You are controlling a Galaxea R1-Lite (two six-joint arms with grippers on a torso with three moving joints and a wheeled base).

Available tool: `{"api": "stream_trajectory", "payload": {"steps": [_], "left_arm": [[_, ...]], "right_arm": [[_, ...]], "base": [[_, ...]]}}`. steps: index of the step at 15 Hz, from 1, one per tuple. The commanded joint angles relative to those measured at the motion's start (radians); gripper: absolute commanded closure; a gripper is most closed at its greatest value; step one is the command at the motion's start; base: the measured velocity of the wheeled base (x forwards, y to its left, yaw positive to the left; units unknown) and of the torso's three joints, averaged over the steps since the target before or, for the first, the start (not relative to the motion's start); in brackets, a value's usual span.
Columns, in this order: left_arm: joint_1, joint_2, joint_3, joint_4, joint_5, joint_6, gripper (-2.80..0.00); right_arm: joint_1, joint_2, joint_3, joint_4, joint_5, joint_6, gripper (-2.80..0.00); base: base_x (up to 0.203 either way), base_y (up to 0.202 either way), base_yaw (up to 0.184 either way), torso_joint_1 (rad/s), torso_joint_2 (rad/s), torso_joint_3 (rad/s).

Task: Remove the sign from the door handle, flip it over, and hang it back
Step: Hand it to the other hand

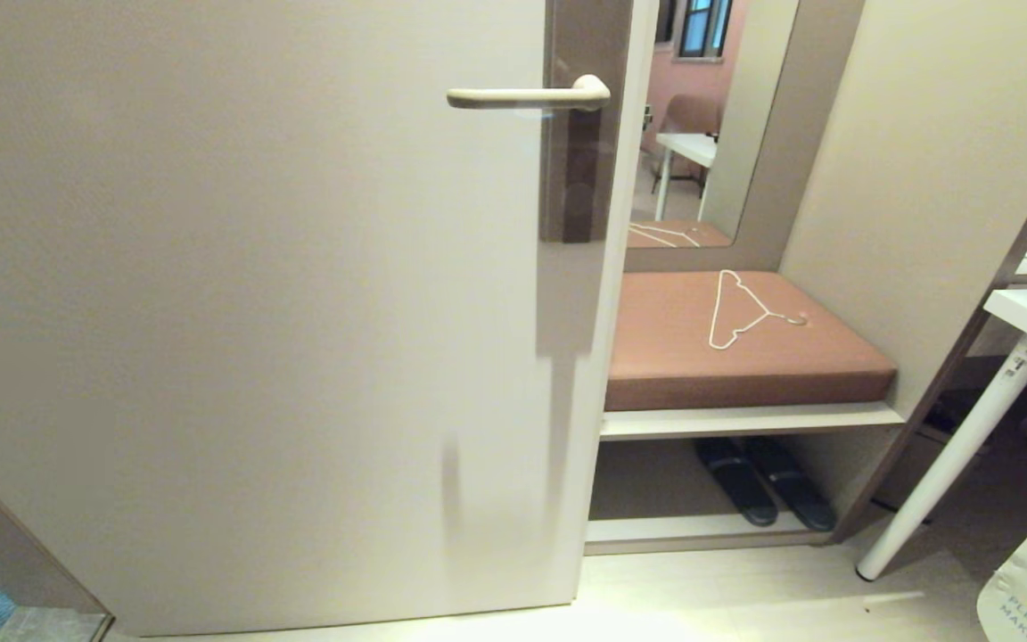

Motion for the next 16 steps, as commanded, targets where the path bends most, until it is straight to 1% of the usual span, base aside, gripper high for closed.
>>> {"api": "stream_trajectory", "payload": {"steps": [1,6,9,11,16], "left_arm": [[0.0,0.001,0.0,0.0,0.001,0.0,0.0],[0.0,0.001,0.0,0.0,0.0,0.0,0.0],[0.0,0.001,0.0,0.0,0.001,0.0,0.0],[0.0,0.001,0.0,0.0,0.0,0.0,0.0],[0.0,0.001,0.0,0.0,0.001,0.0,0.0]], "right_arm": [[0.019,-0.068,0.006,0.034,-0.017,0.0,0.0],[0.032,-0.181,0.0,0.122,-0.094,0.0,0.0],[0.032,-0.232,0.005,0.166,-0.185,0.0,0.0],[0.032,-0.265,0.006,0.237,-0.194,0.004,0.0],[0.032,-0.265,0.006,0.24,-0.194,0.006,0.0]], "base": [[0.0,0.0,0.0,0.0,0.0,0.0],[0.0,0.0,0.0,0.0,0.0,0.0],[0.0,0.0,0.0,0.0,0.0,0.0],[0.0,0.0,0.0,0.0,0.0,0.0],[0.0,0.0,0.0,0.0,0.0,0.0]]}}
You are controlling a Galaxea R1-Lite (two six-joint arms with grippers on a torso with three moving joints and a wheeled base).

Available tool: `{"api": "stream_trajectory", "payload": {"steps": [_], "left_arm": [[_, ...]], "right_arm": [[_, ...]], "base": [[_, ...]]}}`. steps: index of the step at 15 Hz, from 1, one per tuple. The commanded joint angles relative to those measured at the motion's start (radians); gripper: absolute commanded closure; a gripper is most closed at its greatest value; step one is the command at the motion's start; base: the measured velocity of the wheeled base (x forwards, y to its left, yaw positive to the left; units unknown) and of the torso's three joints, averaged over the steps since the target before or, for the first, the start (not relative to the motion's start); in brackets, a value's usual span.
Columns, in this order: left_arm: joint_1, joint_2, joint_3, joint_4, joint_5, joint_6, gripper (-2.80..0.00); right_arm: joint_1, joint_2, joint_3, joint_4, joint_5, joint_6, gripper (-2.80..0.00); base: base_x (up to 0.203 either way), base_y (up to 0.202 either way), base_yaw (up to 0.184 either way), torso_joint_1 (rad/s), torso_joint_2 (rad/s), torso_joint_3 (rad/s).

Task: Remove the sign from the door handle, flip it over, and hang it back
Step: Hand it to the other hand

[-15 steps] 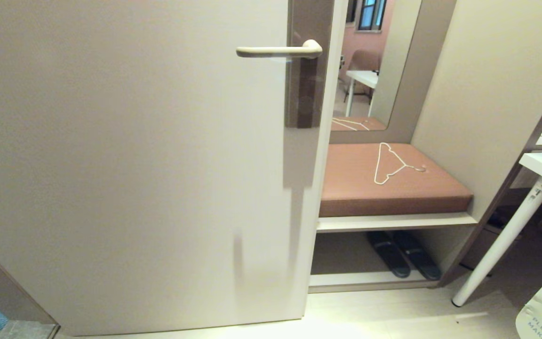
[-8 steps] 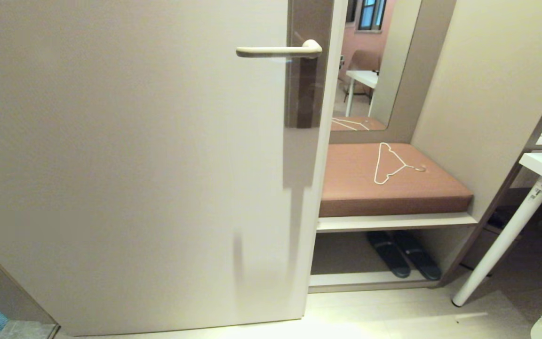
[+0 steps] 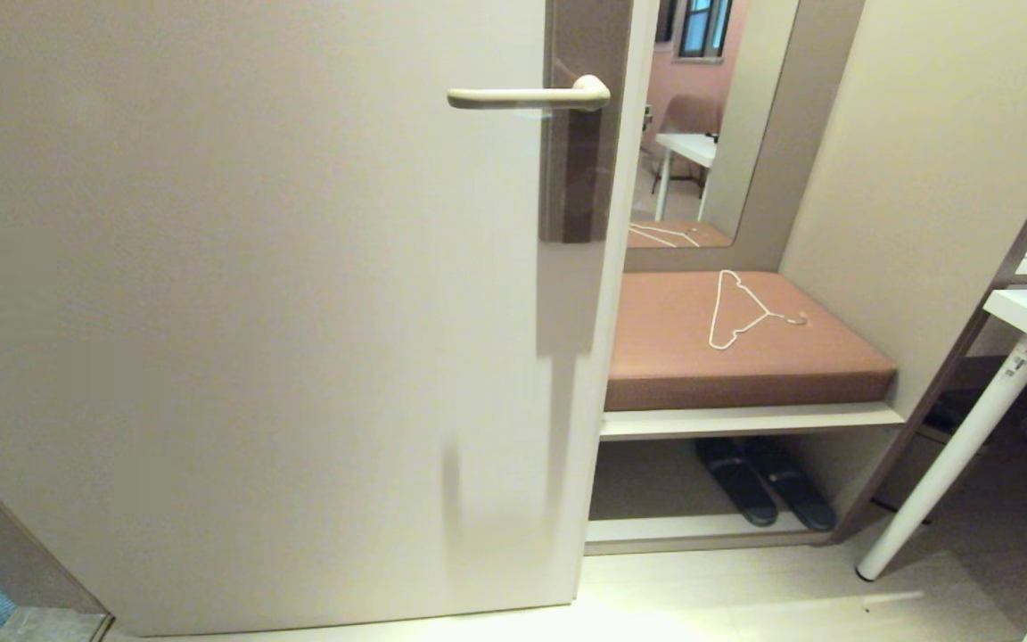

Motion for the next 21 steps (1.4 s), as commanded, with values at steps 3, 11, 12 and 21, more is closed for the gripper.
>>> {"api": "stream_trajectory", "payload": {"steps": [3,11,12,21], "left_arm": [[0.0,0.001,0.0,0.0,0.001,-0.001,0.0],[0.0,0.001,0.0,0.0,-0.001,-0.001,0.0],[0.0,0.001,0.0,0.0,0.0,-0.001,0.0],[0.0,0.001,0.0,0.0,0.001,0.001,0.0]], "right_arm": [[0.0,-0.001,0.0,0.0,0.001,0.001,0.0],[0.0,-0.001,0.0,0.003,-0.005,0.06,0.0],[0.0,-0.001,0.0,0.003,-0.005,0.06,0.0],[0.0,-0.001,0.0,0.003,-0.005,0.06,0.0]], "base": [[0.0,0.0,0.0,0.0,0.0,0.0],[0.0,0.0,0.0,0.0,0.0,0.0],[0.0,0.0,0.0,0.0,0.0,0.0],[0.0,0.0,0.0,0.0,0.0,0.0]]}}
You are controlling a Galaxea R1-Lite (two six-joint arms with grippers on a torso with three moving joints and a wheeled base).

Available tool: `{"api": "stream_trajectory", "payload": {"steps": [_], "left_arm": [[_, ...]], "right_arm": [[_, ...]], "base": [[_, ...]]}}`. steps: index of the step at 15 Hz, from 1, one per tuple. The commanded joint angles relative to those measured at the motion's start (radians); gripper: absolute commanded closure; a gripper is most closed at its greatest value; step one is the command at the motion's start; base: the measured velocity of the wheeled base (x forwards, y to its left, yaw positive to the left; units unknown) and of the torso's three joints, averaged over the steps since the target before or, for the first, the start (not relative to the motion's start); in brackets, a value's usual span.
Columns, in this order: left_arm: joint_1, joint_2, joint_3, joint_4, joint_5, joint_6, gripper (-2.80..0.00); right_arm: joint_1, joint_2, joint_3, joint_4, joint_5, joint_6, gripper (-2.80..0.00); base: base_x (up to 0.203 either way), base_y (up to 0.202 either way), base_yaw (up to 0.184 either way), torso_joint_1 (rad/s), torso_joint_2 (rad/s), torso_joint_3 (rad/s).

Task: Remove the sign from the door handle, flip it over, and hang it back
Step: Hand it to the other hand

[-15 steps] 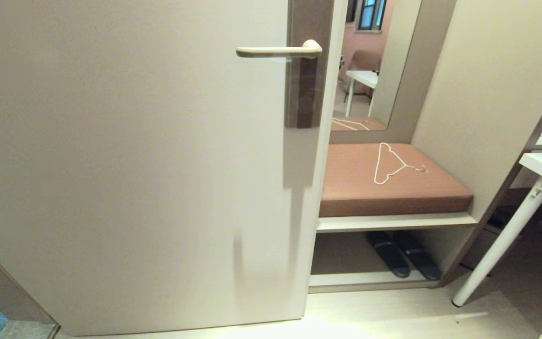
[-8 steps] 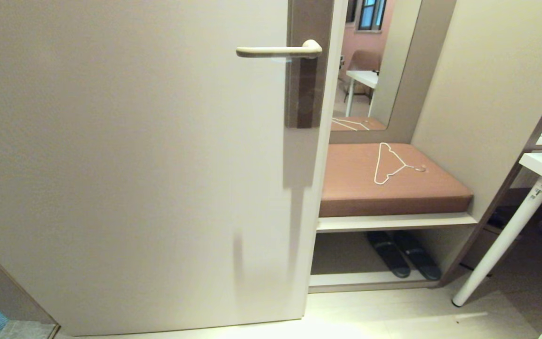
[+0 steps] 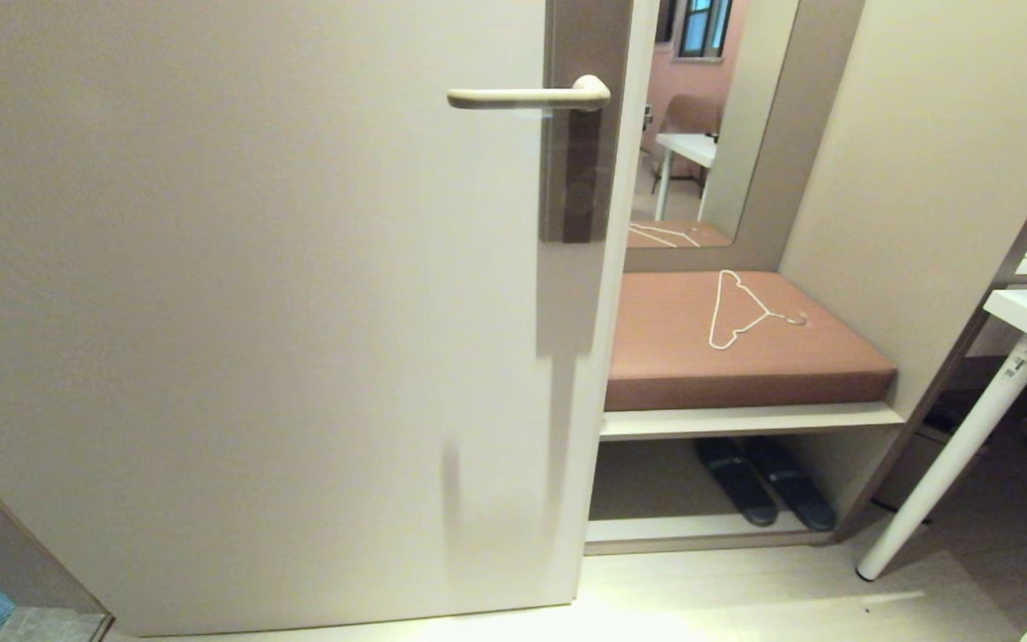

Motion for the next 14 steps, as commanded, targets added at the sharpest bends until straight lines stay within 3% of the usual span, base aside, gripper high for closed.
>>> {"api": "stream_trajectory", "payload": {"steps": [1,14], "left_arm": [[0.0,0.001,0.0,0.0,0.0,-0.001,0.0],[0.0,0.001,0.0,0.0,0.001,-0.001,0.0]], "right_arm": [[0.0,0.002,0.0,-0.001,0.0,0.0,0.0],[0.0,0.002,0.0,-0.001,0.0,0.0,0.0]], "base": [[0.0,0.0,0.0,0.0,0.0,0.0],[0.0,0.0,0.0,0.0,0.0,0.0]]}}
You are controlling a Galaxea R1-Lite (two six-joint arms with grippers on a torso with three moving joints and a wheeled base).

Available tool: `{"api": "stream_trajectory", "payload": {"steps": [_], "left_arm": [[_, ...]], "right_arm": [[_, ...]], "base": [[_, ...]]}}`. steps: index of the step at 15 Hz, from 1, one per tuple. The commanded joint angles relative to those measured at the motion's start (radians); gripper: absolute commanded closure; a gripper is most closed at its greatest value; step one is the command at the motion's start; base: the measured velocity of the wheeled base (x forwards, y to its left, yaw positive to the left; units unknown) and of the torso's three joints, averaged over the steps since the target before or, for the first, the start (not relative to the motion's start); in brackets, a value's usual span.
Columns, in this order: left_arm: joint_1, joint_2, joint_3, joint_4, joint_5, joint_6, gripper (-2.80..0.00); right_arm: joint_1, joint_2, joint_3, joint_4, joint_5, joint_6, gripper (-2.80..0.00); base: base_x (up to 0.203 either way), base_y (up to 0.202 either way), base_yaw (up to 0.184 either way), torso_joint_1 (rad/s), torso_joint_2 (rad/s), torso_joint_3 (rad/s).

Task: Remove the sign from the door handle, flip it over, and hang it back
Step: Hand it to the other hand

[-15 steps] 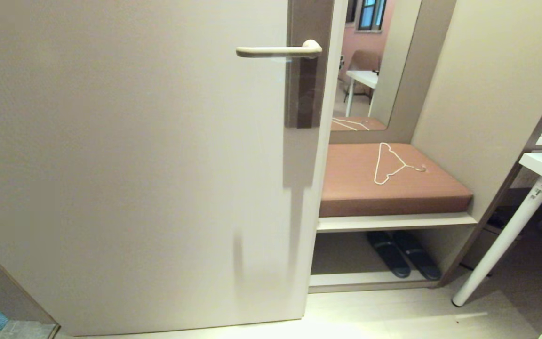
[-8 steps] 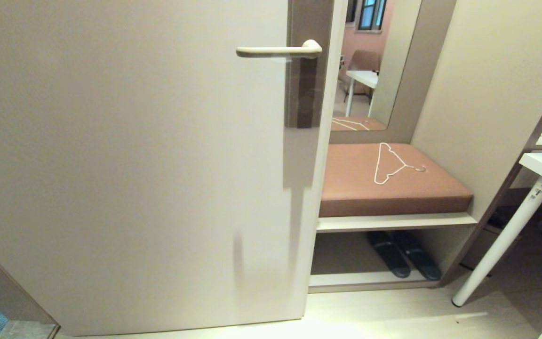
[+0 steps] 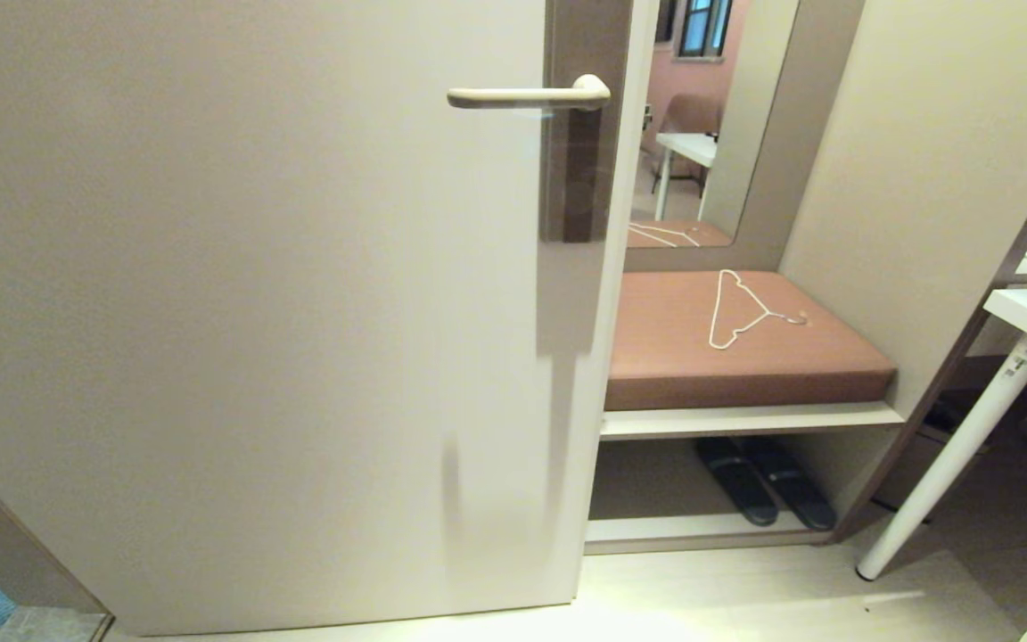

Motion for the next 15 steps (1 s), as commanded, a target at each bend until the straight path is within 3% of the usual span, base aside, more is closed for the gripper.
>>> {"api": "stream_trajectory", "payload": {"steps": [1,4,12,15], "left_arm": [[0.0,0.001,0.0,0.0,0.0,-0.001,0.0],[0.0,0.001,0.0,0.0,0.001,-0.001,0.0],[0.0,0.001,0.0,0.0,0.001,-0.001,0.0],[0.0,0.001,0.0,0.0,0.001,-0.001,0.0]], "right_arm": [[0.0,0.001,0.0,-0.001,0.001,0.001,0.0],[0.0,0.001,0.0,-0.001,0.001,0.001,0.0],[0.0,0.001,0.0,-0.001,0.001,0.001,0.0],[0.0,0.001,0.0,-0.001,0.001,0.001,0.0]], "base": [[0.0,0.0,0.0,0.0,0.0,0.0],[0.002,-0.066,0.003,0.005,0.0,0.002],[0.0,-0.191,0.0,0.002,0.0,0.002],[0.0,-0.087,0.001,0.002,0.0,0.001]]}}
